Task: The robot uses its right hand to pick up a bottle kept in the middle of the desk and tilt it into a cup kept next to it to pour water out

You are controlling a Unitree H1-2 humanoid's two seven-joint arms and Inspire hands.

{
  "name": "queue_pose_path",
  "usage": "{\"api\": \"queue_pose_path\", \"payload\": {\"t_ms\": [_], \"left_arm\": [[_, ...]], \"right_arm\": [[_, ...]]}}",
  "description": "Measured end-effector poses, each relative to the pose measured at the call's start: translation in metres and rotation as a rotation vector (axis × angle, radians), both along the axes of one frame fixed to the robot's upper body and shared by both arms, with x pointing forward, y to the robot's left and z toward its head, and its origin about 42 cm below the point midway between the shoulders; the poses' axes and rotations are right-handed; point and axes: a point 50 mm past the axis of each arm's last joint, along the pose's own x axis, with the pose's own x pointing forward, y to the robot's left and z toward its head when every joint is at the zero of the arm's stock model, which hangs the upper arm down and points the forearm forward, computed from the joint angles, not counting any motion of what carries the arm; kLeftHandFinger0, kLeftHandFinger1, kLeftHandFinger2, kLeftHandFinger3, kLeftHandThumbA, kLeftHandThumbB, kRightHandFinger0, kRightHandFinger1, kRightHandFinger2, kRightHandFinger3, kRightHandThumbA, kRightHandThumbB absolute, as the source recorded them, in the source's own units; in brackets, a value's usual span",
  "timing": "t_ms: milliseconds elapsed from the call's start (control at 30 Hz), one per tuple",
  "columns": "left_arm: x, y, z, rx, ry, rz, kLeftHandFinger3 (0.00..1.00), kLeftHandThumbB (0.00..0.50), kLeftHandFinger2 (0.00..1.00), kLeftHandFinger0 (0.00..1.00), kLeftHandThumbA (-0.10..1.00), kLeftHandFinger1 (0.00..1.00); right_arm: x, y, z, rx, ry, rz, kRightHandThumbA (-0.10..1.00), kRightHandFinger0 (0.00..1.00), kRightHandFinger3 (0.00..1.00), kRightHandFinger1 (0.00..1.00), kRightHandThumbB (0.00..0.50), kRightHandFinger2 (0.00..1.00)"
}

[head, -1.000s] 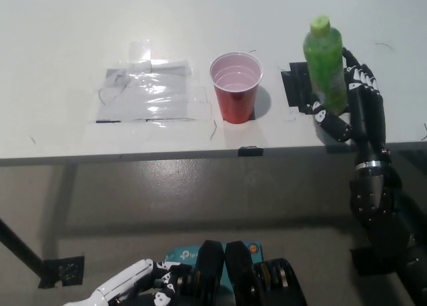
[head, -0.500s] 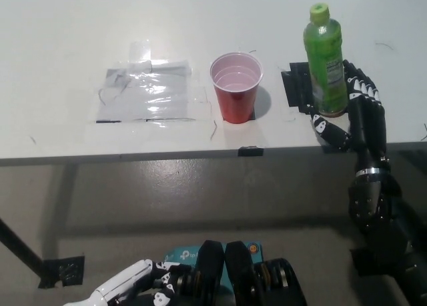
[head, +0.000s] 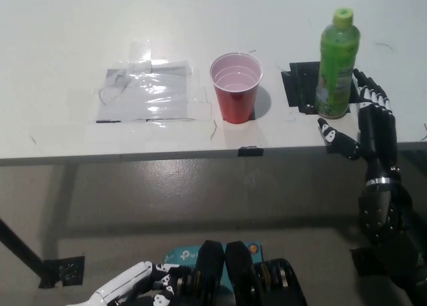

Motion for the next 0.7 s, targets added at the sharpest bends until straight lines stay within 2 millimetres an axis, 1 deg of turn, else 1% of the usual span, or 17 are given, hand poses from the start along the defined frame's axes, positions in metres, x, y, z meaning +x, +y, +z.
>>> {"api": "queue_pose_path", "payload": {"t_ms": [67,100,167,200,267,300,367,433,467,533,600,633,700], "left_arm": [[-0.001,0.0,-0.001,0.0,0.003,0.001,0.95,0.5,0.91,0.91,1.0,0.96],[-0.001,0.0,-0.001,0.0,0.004,0.001,0.95,0.5,0.91,0.91,1.0,0.96],[-0.002,0.0,-0.001,0.0,0.005,0.002,0.95,0.5,0.9,0.9,1.0,0.96],[-0.002,0.0,-0.002,0.0,0.006,0.002,0.95,0.5,0.91,0.9,1.0,0.96],[-0.002,0.0,-0.002,-0.001,0.007,0.002,0.95,0.5,0.91,0.9,1.0,0.96],[-0.002,0.0,-0.002,-0.001,0.007,0.002,0.94,0.5,0.91,0.9,1.0,0.96],[-0.003,0.001,-0.002,-0.001,0.009,0.003,0.94,0.5,0.91,0.9,1.0,0.95],[-0.003,0.001,-0.003,-0.001,0.009,0.003,0.93,0.5,0.9,0.9,1.0,0.95],[-0.003,0.001,-0.003,-0.001,0.009,0.003,0.93,0.5,0.9,0.9,1.0,0.95],[-0.003,0.001,-0.003,-0.001,0.009,0.004,0.93,0.5,0.9,0.9,1.0,0.95],[-0.003,0.001,-0.003,-0.001,0.01,0.004,0.94,0.5,0.9,0.9,1.0,0.96],[-0.003,0.001,-0.003,-0.001,0.01,0.004,0.94,0.5,0.91,0.9,1.0,0.96],[-0.003,0.001,-0.003,-0.001,0.01,0.005,0.94,0.5,0.91,0.9,1.0,0.96]], "right_arm": [[-0.004,-0.004,0.001,-0.012,-0.005,0.0,0.78,1.0,1.0,1.0,0.341,1.0],[-0.005,-0.006,0.002,-0.018,-0.009,0.0,0.81,1.0,1.0,1.0,0.357,1.0],[-0.007,-0.009,0.004,-0.028,-0.017,0.0,0.81,1.0,1.0,1.0,0.355,1.0],[-0.009,-0.01,0.005,-0.033,-0.02,0.001,0.8,1.0,1.0,1.0,0.355,1.0],[-0.011,-0.012,0.008,-0.046,-0.029,0.004,0.79,1.0,1.0,1.0,0.373,1.0],[-0.013,-0.013,0.008,-0.054,-0.033,0.005,0.76,1.0,1.0,1.0,0.375,1.0],[-0.019,-0.015,0.008,-0.063,-0.04,0.008,0.76,1.0,1.0,1.0,0.376,1.0],[-0.025,-0.017,0.007,-0.069,-0.039,0.014,0.71,1.0,1.0,1.0,0.369,1.0],[-0.03,-0.018,0.006,-0.071,-0.039,0.022,0.71,1.0,1.0,1.0,0.366,1.0],[-0.043,-0.021,0.006,-0.075,-0.041,0.048,0.72,1.0,1.0,1.0,0.38,1.0],[-0.058,-0.021,0.008,-0.075,-0.05,0.08,0.73,1.0,1.0,1.0,0.383,1.0],[-0.064,-0.021,0.008,-0.075,-0.046,0.092,0.72,1.0,1.0,1.0,0.388,1.0],[-0.078,-0.02,0.008,-0.07,-0.038,0.116,0.7,1.0,1.0,1.0,0.383,1.0]]}}
